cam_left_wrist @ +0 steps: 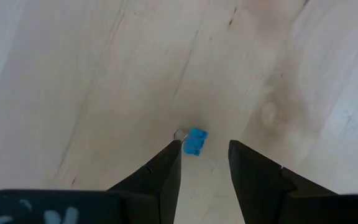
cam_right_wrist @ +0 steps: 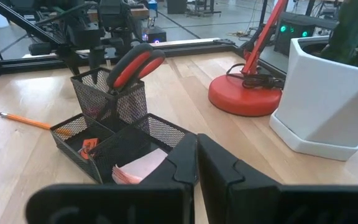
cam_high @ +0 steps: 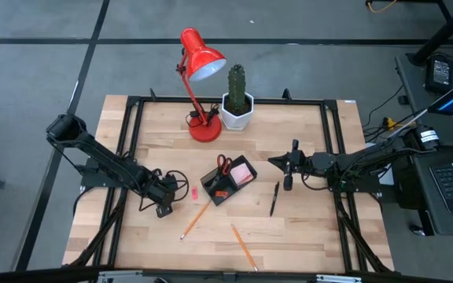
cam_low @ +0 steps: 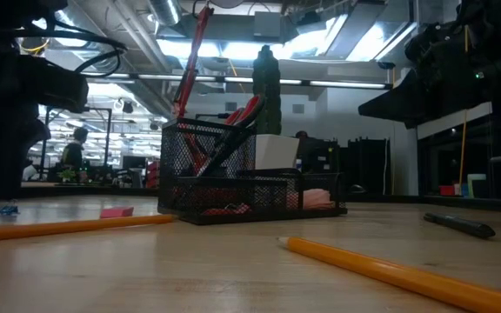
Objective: Pick and place office supplies into organizer
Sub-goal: Put the blue binder clip into the black desk organizer
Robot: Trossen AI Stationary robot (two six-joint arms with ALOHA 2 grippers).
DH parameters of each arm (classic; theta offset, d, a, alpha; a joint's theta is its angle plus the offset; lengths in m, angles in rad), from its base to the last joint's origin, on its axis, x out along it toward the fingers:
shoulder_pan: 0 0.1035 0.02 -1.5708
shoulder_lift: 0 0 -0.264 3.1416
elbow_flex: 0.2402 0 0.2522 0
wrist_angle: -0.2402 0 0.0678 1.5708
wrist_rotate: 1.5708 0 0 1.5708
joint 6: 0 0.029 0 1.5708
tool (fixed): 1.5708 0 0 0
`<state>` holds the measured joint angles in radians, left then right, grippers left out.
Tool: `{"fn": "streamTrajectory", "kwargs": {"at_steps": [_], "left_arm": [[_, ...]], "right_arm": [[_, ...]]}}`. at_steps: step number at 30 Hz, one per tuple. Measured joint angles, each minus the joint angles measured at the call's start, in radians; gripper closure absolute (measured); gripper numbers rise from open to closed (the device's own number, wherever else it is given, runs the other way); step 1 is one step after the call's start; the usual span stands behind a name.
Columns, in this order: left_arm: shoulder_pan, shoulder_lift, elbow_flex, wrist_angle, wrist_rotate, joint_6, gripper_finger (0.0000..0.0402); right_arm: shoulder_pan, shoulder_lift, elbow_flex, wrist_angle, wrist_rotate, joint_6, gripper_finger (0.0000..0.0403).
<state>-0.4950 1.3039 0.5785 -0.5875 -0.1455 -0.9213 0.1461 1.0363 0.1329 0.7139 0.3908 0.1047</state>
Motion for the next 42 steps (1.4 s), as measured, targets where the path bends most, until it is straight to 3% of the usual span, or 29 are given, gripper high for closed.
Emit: {"fn": "streamTrajectory", "kwargs": {"at_steps": [26,42], "left_arm": [[0.000,0.084,0.001,0.019,-0.054,0.019,0.0278],[0.001,0.084,0.001,0.026,-0.030,0.045,0.0386]], "right_arm": [[0.000,0.000,0.000,0.000,0.000,0.002,0.0383],[0.000,0.000,0.000,0.000,0.000,0.000,0.0383]]}}
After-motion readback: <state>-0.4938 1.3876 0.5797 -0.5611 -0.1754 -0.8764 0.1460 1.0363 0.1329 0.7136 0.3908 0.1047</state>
